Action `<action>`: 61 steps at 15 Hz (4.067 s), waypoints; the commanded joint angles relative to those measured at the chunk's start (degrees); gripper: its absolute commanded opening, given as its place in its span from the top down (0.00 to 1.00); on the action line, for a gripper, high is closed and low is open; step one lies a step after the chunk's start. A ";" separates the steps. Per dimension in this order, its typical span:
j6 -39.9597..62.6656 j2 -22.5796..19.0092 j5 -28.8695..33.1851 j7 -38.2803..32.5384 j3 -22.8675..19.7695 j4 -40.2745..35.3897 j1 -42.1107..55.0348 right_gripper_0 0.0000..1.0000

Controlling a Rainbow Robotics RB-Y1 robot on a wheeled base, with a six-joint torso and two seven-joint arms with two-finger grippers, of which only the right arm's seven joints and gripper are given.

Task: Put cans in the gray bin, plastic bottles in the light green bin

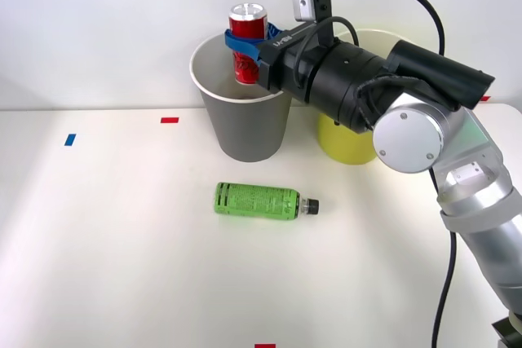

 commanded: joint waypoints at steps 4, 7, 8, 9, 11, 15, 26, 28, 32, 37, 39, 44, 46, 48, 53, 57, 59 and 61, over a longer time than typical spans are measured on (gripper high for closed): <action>0.01 7.94 7.15 0.60 -2.83 12.59 -7.84 1.00; 0.01 10.40 9.53 1.22 -3.89 17.43 -10.66 1.00; -0.08 10.93 11.37 0.96 -3.89 18.13 -11.18 1.00; -0.08 11.54 13.22 0.78 -4.06 18.48 -11.36 1.00; -0.08 11.98 14.01 0.43 -4.15 18.39 -11.36 1.00; -0.78 12.33 14.01 0.16 -4.06 18.48 -11.36 0.00; -11.41 5.39 12.51 2.27 1.12 11.71 -4.41 0.00; -12.65 2.75 12.51 2.10 0.95 2.22 4.02 0.00; -17.48 -3.31 10.23 2.01 0.86 -11.49 18.61 0.00; -26.80 -8.23 10.32 2.27 0.86 -22.30 37.86 0.00; -31.81 -8.06 10.32 2.27 0.86 -23.18 44.72 0.00; -37.43 -6.04 9.97 2.27 -0.99 -23.09 56.84 0.00; -38.92 -5.33 9.70 2.27 -2.13 -23.09 60.45 0.00; -40.15 -4.54 9.61 2.27 -3.01 -23.00 63.70 0.00; -42.97 -2.61 9.53 2.54 -5.29 -22.65 69.50 0.00; -57.03 -2.17 12.34 2.80 -3.54 -11.23 68.36 0.00; -59.67 -2.17 12.34 2.98 -3.36 -8.85 68.80 0.00; -61.07 -1.99 12.34 3.15 -3.80 -6.74 68.97 0.00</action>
